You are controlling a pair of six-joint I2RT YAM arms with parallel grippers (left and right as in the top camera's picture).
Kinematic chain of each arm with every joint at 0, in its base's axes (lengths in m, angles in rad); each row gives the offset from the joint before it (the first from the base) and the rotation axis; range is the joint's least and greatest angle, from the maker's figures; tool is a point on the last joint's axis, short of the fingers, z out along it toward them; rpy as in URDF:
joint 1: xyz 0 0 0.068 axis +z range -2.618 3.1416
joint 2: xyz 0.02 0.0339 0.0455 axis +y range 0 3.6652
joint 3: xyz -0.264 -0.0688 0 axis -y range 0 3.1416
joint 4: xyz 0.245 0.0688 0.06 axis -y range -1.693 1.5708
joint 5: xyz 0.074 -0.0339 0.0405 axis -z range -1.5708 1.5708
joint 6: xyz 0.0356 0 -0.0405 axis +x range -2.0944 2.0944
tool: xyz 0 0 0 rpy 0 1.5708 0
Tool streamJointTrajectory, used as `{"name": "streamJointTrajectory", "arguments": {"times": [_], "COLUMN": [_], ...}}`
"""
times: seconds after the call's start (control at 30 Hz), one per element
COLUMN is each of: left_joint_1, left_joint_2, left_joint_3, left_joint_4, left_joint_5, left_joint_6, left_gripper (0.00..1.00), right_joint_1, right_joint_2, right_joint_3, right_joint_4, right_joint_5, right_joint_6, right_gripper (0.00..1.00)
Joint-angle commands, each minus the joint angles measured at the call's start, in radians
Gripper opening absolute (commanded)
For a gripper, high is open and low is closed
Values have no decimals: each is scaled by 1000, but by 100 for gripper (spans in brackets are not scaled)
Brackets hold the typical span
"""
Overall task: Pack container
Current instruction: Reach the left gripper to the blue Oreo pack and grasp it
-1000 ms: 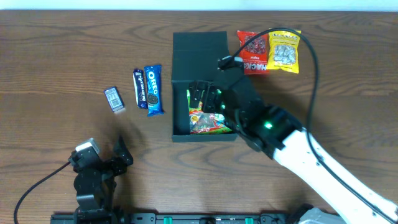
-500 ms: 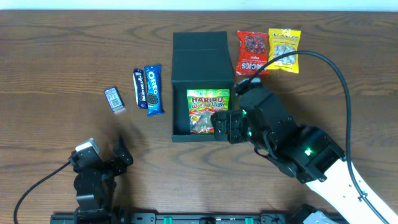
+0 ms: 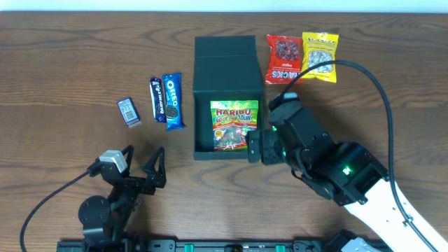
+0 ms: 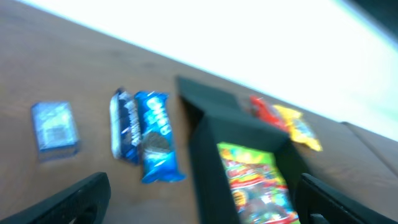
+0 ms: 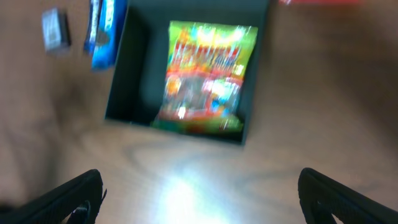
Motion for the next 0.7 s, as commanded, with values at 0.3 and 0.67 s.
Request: {"name": "streamJointTrajectory", "arguments": {"times": [0.3, 0.67], "left_joint_1": [-3, -142], "left_joint_2": [586, 1268], "left_joint_3": [306, 814], "left_joint_4": [80, -19], "left_joint_5": [-60, -222], "left_joint_6": [182, 385], "left_gripper": [95, 95], "right_joint_1": [-79, -209], "right_joint_2": [91, 187], "right_joint_3": [10, 10], "right_joint_4": [401, 490], "right_joint_5": [204, 203], "right_joint_6": [-280, -309], "right_gripper": [99, 99]}}
